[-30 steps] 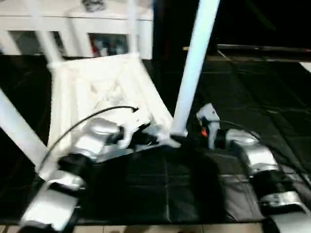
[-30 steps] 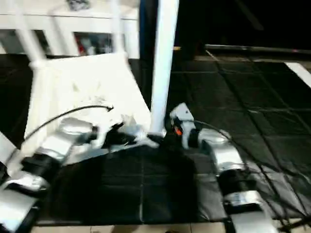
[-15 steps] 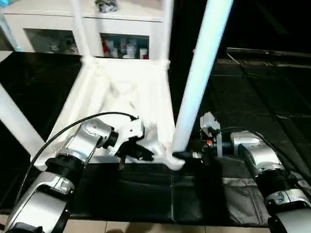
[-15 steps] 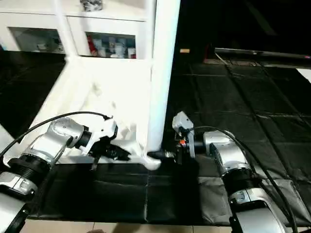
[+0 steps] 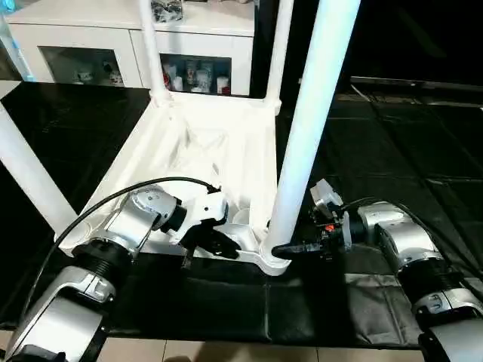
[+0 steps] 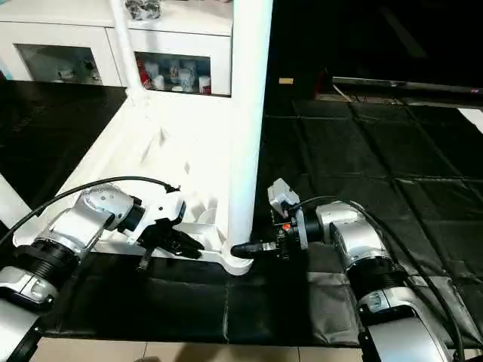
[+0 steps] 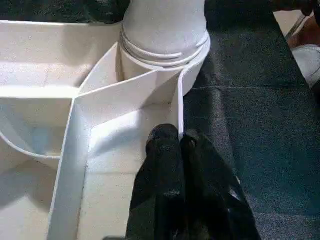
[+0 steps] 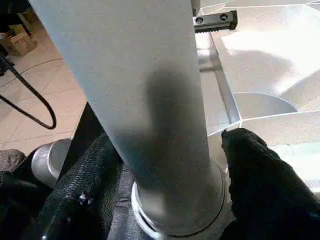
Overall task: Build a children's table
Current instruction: Rotate leg to tighten
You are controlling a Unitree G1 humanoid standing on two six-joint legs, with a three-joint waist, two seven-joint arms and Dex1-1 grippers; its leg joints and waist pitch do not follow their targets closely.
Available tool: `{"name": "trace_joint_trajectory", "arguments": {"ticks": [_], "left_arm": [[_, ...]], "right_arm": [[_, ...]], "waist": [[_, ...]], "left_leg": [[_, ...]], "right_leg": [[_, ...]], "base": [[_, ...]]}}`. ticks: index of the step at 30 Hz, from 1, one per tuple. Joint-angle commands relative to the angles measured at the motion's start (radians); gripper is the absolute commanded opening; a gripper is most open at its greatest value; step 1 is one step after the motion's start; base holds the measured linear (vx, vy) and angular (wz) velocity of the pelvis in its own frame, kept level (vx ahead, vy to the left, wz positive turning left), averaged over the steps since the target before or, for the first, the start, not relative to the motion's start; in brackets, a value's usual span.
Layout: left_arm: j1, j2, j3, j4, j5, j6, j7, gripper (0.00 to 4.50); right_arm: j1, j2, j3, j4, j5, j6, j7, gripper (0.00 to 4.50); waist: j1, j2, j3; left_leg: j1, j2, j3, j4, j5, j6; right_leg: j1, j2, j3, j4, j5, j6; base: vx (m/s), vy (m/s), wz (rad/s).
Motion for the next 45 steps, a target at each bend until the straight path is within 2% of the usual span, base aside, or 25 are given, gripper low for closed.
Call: {"name": "trace_joint_trajectory", "arguments": {"ticks": [1, 8, 9, 10, 12, 13, 15, 16, 17, 18, 19, 20, 21, 22, 25, 26, 29, 30, 31, 33, 37, 39, 41, 43, 45], "left_arm": [[-0.009, -0.009, -0.036, -0.008, 0.009, -0.014, -0.046, 0.0], [-0.015, -0.009, -0.032, 0.012, 0.024, -0.012, -0.009, 0.0], [-0.018, -0.02, -0.024, 0.021, 0.031, 0.008, 0.034, 0.0], [-0.02, -0.027, -0.019, 0.026, 0.035, 0.022, 0.061, 0.0], [-0.019, -0.042, -0.006, 0.029, 0.035, 0.032, 0.104, 0.0], [-0.019, -0.056, 0.005, 0.031, 0.035, 0.041, 0.141, 0.0], [-0.023, -0.116, 0.04, 0.042, 0.037, 0.091, 0.281, 0.0], [-0.023, -0.116, 0.04, 0.042, 0.037, 0.091, 0.281, 0.0], [-0.026, -0.134, 0.05, 0.047, 0.035, 0.107, 0.322, 0.0], [-0.034, -0.166, 0.067, 0.057, 0.029, 0.133, 0.379, 0.0], [-0.034, -0.166, 0.067, 0.057, 0.029, 0.133, 0.379, 0.0], [-0.059, -0.231, 0.098, 0.089, 0.025, 0.169, 0.504, 0.0], [-0.061, -0.237, 0.1, 0.092, 0.025, 0.172, 0.514, 0.0], [-0.078, -0.277, 0.116, 0.114, 0.025, 0.195, 0.591, 0.0], [-0.1, -0.318, 0.132, 0.139, 0.028, 0.208, 0.675, 0.0], [-0.108, -0.334, 0.138, 0.149, 0.032, 0.208, 0.711, 0.0], [-0.121, -0.368, 0.154, 0.16, 0.043, 0.216, 0.762, 0.0], [-0.121, -0.372, 0.157, 0.159, 0.045, 0.219, 0.768, 0.0], [-0.12, -0.373, 0.157, 0.156, 0.045, 0.22, 0.767, 0.0], [-0.115, -0.366, 0.153, 0.148, 0.048, 0.216, 0.754, 0.0], [-0.108, -0.345, 0.147, 0.147, 0.052, 0.205, 0.732, 0.0], [-0.102, -0.327, 0.141, 0.142, 0.049, 0.182, 0.698, 0.0], [-0.096, -0.305, 0.136, 0.14, 0.05, 0.169, 0.67, 0.0], [-0.086, -0.277, 0.133, 0.135, 0.049, 0.167, 0.628, 0.0], [-0.07, -0.231, 0.114, 0.125, 0.054, 0.107, 0.544, 0.0]], "right_arm": [[-0.026, -0.009, 0.0, 0.014, 0.007, -0.001, 0.007, 2.71], [-0.021, 0.0, -0.005, 0.004, 0.015, 0.009, 0.0, 2.19], [-0.015, 0.014, -0.025, -0.004, 0.024, 0.019, -0.047, 2.14], [-0.011, 0.023, -0.037, -0.009, 0.029, 0.026, -0.077, 2.14], [-0.006, 0.039, -0.044, -0.007, 0.002, 0.007, -0.167, 2.12], [0.0, 0.05, -0.047, -0.009, -0.017, -0.008, -0.228, 2.11], [0.023, 0.111, -0.076, -0.04, -0.044, 0.014, -0.427, 2.06], [0.023, 0.111, -0.076, -0.04, -0.044, 0.014, -0.427, 2.04], [0.028, 0.131, -0.086, -0.05, -0.044, 0.031, -0.472, 2.02], [0.032, 0.163, -0.097, -0.059, -0.05, 0.048, -0.544, 2.0], [0.032, 0.163, -0.097, -0.059, -0.05, 0.048, -0.544, 2.0], [0.03, 0.231, -0.113, -0.059, -0.073, 0.083, -0.705, 1.99], [0.029, 0.237, -0.114, -0.057, -0.076, 0.084, -0.719, 1.99], [0.02, 0.282, -0.121, -0.043, -0.095, 0.096, -0.825, 1.99], [0.001, 0.323, -0.119, -0.009, -0.125, 0.087, -0.943, 1.98], [-0.006, 0.336, -0.108, 0.004, -0.147, 0.077, -0.99, 1.98], [-0.017, 0.366, -0.092, 0.018, -0.171, 0.045, -1.043, 1.98], [-0.016, 0.372, -0.095, 0.014, -0.171, 0.041, -1.049, 1.98], [-0.014, 0.38, -0.103, 0.006, -0.16, 0.041, -1.047, 2.5], [-0.008, 0.387, -0.113, -0.013, -0.146, 0.043, -1.037, 2.7], [0.014, 0.39, -0.118, -0.058, -0.147, 0.051, -1.037, 3.08], [0.023, 0.376, -0.117, -0.067, -0.135, 0.036, -1.008, 3.19], [0.034, 0.353, -0.112, -0.08, -0.128, 0.017, -0.96, 3.45], [0.052, 0.317, -0.108, -0.105, -0.108, 0.006, -0.89, 3.63], [0.073, 0.257, -0.1, -0.14, -0.077, 0.007, -0.77, 3.71]], "waist": [[-0.006, -0.006, -0.067], [-0.007, -0.003, -0.066], [-0.008, 0.001, -0.064], [-0.009, -0.001, -0.064], [-0.012, -0.002, -0.062], [-0.014, 0.002, -0.061], [-0.027, 0.0, -0.057], [-0.033, -0.001, -0.054], [-0.036, -0.004, -0.055], [-0.042, 0.0, -0.056], [-0.049, -0.001, -0.054], [-0.057, -0.002, -0.056], [-0.065, -0.003, -0.055], [-0.07, -0.001, -0.057], [-0.079, 0.0, -0.056], [-0.083, 0.004, -0.06], [-0.086, 0.005, -0.057], [-0.085, 0.005, -0.058], [-0.084, 0.004, -0.059], [-0.083, 0.004, -0.06], [-0.079, 0.003, -0.064], [-0.077, 0.002, -0.063], [-0.074, 0.003, -0.064], [-0.067, 0.002, -0.069], [-0.067, 0.005, -0.07]], "left_leg": [[0.001, 0.001, 0.015, -0.064, -0.227, 0.05], [0.003, 0.001, 0.015, -0.064, -0.248, 0.044], [0.003, 0.001, 0.015, -0.065, -0.256, 0.04], [0.004, 0.0, 0.015, -0.066, -0.265, 0.033], [0.005, -0.002, 0.013, -0.068, -0.278, 0.025], [0.006, -0.002, 0.012, -0.068, -0.286, 0.021], [0.007, -0.007, 0.01, -0.068, -0.309, 0.009], [0.012, -0.01, 0.009, -0.066, -0.325, 0.005], [0.011, -0.012, 0.007, -0.065, -0.332, 0.005], [0.001, -0.015, 0.003, -0.069, -0.324, 0.005], [-0.003, -0.015, 0.003, -0.069, -0.326, 0.006], [0.001, -0.019, 0.002, -0.064, -0.34, 0.004], [0.005, -0.023, 0.002, -0.061, -0.34, 0.004], [0.003, -0.023, 0.0, -0.062, -0.337, 0.008], [0.002, -0.025, -0.002, -0.062, -0.353, 0.025], [0.001, -0.023, -0.006, -0.066, -0.352, 0.025], [0.007, -0.022, -0.005, -0.067, -0.377, 0.03], [0.006, -0.022, -0.005, -0.069, -0.379, 0.037], [0.005, -0.022, -0.004, -0.069, -0.376, 0.041], [0.0, -0.019, -0.004, -0.073, -0.362, 0.048], [-0.001, -0.016, -0.001, -0.075, -0.318, 0.052], [-0.006, -0.017, 0.002, -0.075, -0.294, 0.057], [-0.004, -0.017, 0.003, -0.073, -0.288, 0.059], [-0.004, -0.014, 0.005, -0.072, -0.239, 0.072], [-0.009, -0.016, 0.006, -0.07, -0.213, 0.088]], "right_leg": [[0.058, -0.04, 0.039, -0.067, -0.33, -0.198], [0.057, -0.039, 0.039, -0.069, -0.345, -0.198], [0.056, -0.038, 0.039, -0.071, -0.355, -0.194], [0.056, -0.039, 0.038, -0.072, -0.373, -0.188], [0.056, -0.039, 0.036, -0.077, -0.414, -0.17], [0.054, -0.04, 0.036, -0.079, -0.429, -0.165], [0.05, -0.039, 0.032, -0.089, -0.502, -0.134], [0.045, -0.039, 0.028, -0.098, -0.549, -0.115], [0.047, -0.039, 0.025, -0.102, -0.574, -0.103], [0.056, -0.039, 0.021, -0.102, -0.588, -0.083], [0.055, -0.036, 0.02, -0.105, -0.595, -0.074], [0.05, -0.036, 0.015, -0.111, -0.62, -0.062], [0.045, -0.036, 0.012, -0.118, -0.638, -0.056], [0.046, -0.036, 0.011, -0.118, -0.63, -0.056], [0.046, -0.034, 0.004, -0.127, -0.636, -0.047], [0.049, -0.034, 0.006, -0.122, -0.588, -0.064], [0.042, -0.032, 0.006, -0.124, -0.572, -0.075], [0.046, -0.033, 0.007, -0.125, -0.56, -0.079], [0.047, -0.033, 0.009, -0.124, -0.549, -0.082], [0.051, -0.034, 0.015, -0.116, -0.501, -0.099], [0.056, -0.035, 0.026, -0.103, -0.404, -0.14], [0.06, -0.036, 0.028, -0.098, -0.386, -0.15], [0.06, -0.038, 0.03, -0.098, -0.389, -0.151], [0.065, -0.037, 0.033, -0.088, -0.305, -0.172], [0.071, -0.036, 0.033, -0.083, -0.248, -0.194]], "base": [[0.0, 0.0, 0.0], [0.0, 0.0, 0.0], [0.0, 0.0, 0.0], [0.0, 0.0, 0.0], [0.0, 0.0, 0.0], [0.0, 0.0, 0.0], [0.0, 0.0, 0.0], [0.0, 0.0, 0.0], [0.0, 0.0, 0.0], [0.0, 0.0, 0.0], [0.0, 0.0, 0.0], [0.0, 0.0, 0.0], [0.0, 0.0, 0.0], [0.0, 0.0, 0.0], [0.0, 0.0, 0.0], [0.0, 0.0, 0.0], [0.0, 0.0, 0.0], [0.0, 0.0, 0.0], [0.0, 0.0, 0.0], [0.0, 0.0, 0.0], [0.0, 0.0, 0.0], [0.0, 0.0, 0.0], [0.0, 0.0, 0.0], [0.0, 0.0, 0.0], [0.0, 0.0, 0.0]]}}
